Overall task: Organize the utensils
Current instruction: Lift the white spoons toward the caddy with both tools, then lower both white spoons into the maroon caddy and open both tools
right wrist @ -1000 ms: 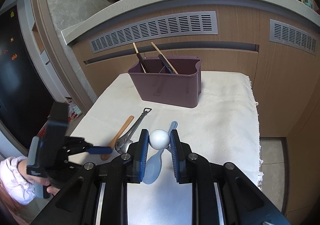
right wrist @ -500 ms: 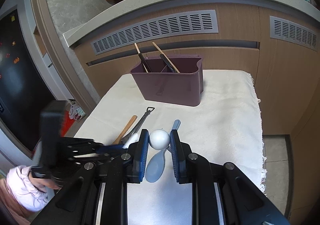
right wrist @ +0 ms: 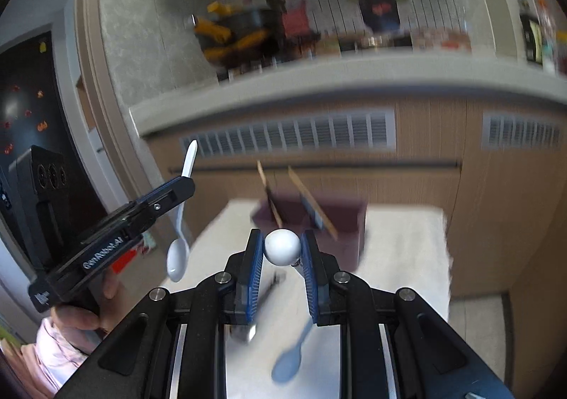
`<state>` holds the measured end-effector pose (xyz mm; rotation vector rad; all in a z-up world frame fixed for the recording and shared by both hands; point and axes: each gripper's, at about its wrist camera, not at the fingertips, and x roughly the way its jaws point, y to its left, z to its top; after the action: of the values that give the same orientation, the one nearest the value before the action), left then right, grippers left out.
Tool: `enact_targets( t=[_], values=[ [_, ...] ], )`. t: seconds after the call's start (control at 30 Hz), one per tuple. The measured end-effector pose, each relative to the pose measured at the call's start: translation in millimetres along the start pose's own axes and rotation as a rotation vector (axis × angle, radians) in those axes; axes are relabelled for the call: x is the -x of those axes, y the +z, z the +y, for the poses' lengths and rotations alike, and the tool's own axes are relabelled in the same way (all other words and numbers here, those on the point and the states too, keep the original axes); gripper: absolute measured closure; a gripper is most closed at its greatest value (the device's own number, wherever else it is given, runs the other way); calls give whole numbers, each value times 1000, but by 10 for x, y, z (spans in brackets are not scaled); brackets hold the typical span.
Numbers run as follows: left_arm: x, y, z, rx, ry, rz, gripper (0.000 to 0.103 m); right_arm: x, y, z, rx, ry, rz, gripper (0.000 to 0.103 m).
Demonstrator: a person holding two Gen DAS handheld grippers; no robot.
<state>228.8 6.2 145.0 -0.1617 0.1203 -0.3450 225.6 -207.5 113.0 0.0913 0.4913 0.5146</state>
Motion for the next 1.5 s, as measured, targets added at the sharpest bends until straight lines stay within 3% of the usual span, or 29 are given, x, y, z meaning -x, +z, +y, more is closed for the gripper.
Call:
enact_targets(
  t=[0.13, 0.33, 0.63, 0.87, 1.07, 1.13, 1.17, 1.23, 1.3, 1.4, 1.5],
  values=[
    [-335, 378, 156, 21, -7, -118, 93, 7, 605, 33, 34, 4, -119, 83],
    [-955, 298, 482, 60, 35, -76, 93, -427, 886, -88, 19, 2, -120, 83],
    [-1672, -501, 654, 70, 67, 30, 93, -1364, 578, -482, -59, -1, 41, 83],
    [-1804, -897, 745, 82, 78, 100, 93, -1782, 261, -573, -68, -5, 146, 83],
    [-1891, -1183, 843, 113, 77, 217, 90, -2010, 23, -593, -63, -67, 217, 81],
    [-1863, -1166, 877, 139, 69, 236, 88, -2051, -35, -589, -54, -67, 244, 73],
    [-1823, -1137, 891, 151, 65, 241, 86, -2049, -44, -585, -52, -66, 248, 63],
    [-1710, -1044, 890, 153, 80, 244, 65, -1990, -39, -544, -36, -86, 235, 47],
    [-1529, -944, 864, 131, 112, 253, 51, -1851, -13, -470, 1, -121, 186, 34],
    [-1269, -848, 821, 115, 144, 260, 48, -1608, 15, -357, 58, -186, 124, 25],
    [-1000, -846, 808, 114, 166, 296, 39, -1402, -35, -245, 104, -236, 100, 11]
  ],
)
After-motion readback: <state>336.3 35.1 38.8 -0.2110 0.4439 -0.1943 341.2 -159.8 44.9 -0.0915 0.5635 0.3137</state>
